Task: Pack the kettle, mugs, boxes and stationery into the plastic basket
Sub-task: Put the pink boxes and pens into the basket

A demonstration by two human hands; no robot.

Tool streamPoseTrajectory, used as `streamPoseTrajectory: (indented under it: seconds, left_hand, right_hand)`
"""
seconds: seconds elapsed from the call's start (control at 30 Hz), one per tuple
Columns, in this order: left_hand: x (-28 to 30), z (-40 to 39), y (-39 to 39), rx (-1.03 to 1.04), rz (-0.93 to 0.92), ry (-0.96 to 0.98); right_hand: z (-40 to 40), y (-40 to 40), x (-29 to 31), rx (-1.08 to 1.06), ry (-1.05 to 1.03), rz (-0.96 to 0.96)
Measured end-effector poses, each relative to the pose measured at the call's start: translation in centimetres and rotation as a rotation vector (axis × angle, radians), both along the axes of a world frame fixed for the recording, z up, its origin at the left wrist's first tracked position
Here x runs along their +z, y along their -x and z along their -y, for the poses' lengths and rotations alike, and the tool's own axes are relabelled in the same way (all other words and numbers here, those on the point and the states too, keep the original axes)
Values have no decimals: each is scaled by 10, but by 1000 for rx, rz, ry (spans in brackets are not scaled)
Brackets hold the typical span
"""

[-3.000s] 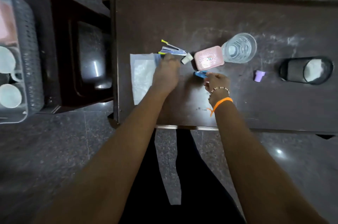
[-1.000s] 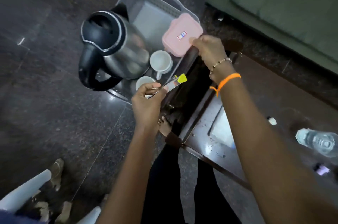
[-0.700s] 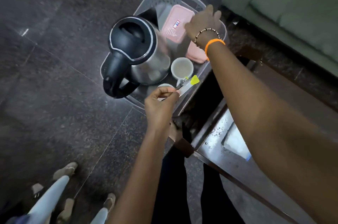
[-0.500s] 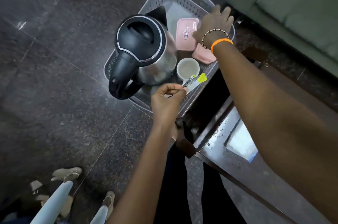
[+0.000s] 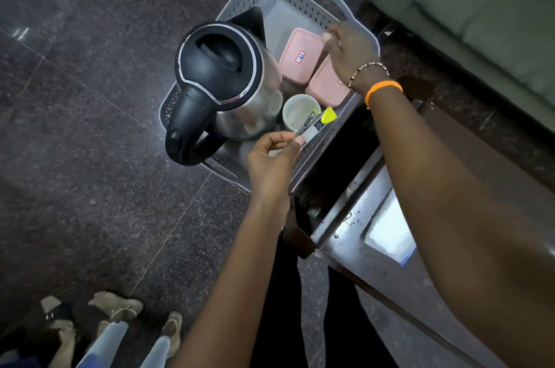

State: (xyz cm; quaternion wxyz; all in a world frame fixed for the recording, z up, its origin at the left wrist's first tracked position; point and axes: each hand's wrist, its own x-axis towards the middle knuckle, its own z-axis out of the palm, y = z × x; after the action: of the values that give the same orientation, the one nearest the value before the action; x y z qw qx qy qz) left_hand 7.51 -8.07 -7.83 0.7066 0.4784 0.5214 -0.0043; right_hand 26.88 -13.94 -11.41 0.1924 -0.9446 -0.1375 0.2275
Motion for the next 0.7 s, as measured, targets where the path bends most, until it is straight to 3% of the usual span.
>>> streamPoseTrajectory:
  seconds: [0.13, 0.23, 0.57, 0.7]
  left_hand:
    - [1, 2, -9, 7, 64, -12]
    - [-1, 4, -22, -45, 96, -71]
    - [-21, 9, -46, -83, 81, -63]
    - [-22, 6, -43, -87, 115, -33]
  right_hand:
    - [27, 11, 22, 119, -82, 12]
    - [42, 25, 24, 170, -2, 29]
    - [29, 2, 15, 49, -82, 25]
    - [31, -3, 21, 42, -11, -14]
